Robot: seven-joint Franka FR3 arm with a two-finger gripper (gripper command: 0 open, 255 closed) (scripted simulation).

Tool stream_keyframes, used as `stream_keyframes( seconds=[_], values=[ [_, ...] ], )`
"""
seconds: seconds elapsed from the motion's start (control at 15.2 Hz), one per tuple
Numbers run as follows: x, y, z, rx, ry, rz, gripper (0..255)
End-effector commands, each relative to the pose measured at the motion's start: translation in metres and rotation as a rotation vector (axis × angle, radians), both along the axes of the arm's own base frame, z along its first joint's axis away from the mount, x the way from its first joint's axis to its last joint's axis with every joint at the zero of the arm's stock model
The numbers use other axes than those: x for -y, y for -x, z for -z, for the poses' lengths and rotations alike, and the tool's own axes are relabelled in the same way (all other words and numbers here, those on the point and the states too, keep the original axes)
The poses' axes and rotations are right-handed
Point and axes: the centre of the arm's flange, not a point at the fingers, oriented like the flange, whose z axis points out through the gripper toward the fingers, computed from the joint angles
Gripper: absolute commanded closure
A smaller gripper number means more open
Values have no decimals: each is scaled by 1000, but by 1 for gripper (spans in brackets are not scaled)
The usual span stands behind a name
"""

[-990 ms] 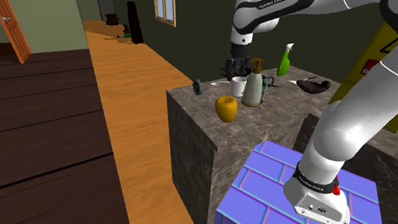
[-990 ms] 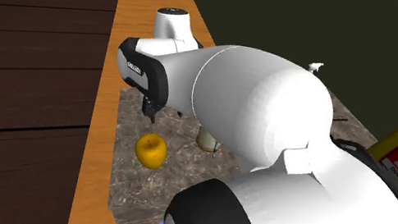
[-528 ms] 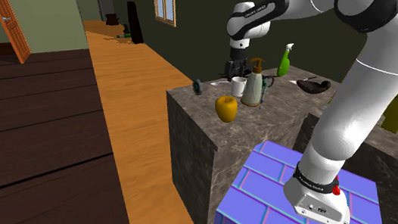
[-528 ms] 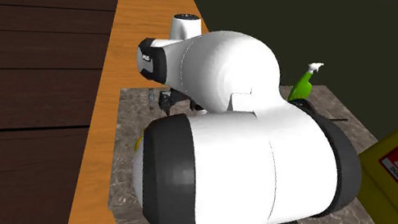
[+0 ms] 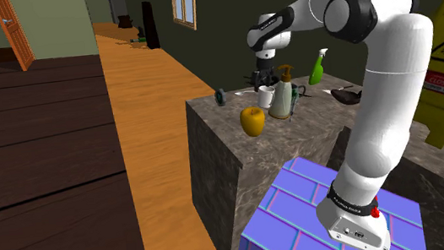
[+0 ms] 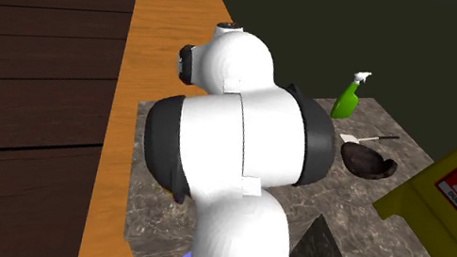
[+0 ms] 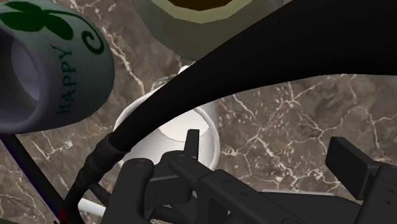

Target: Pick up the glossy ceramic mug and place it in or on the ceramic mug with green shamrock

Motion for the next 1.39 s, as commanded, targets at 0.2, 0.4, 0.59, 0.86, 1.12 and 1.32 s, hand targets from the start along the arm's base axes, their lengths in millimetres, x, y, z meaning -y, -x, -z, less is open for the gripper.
stream_keyframes(
  seconds=[0.2,0.4,0.59,0.86,1.12,1.32],
  values=[
    [34,-16,21,-8,11,8,0],
    [35,-16,37,-8,11,8,0],
    [36,-15,55,-8,11,8,0],
    [36,-15,55,-8,11,8,0],
    [36,-15,55,-8,11,8,0],
    [36,-14,56,-8,11,8,255]
  ],
)
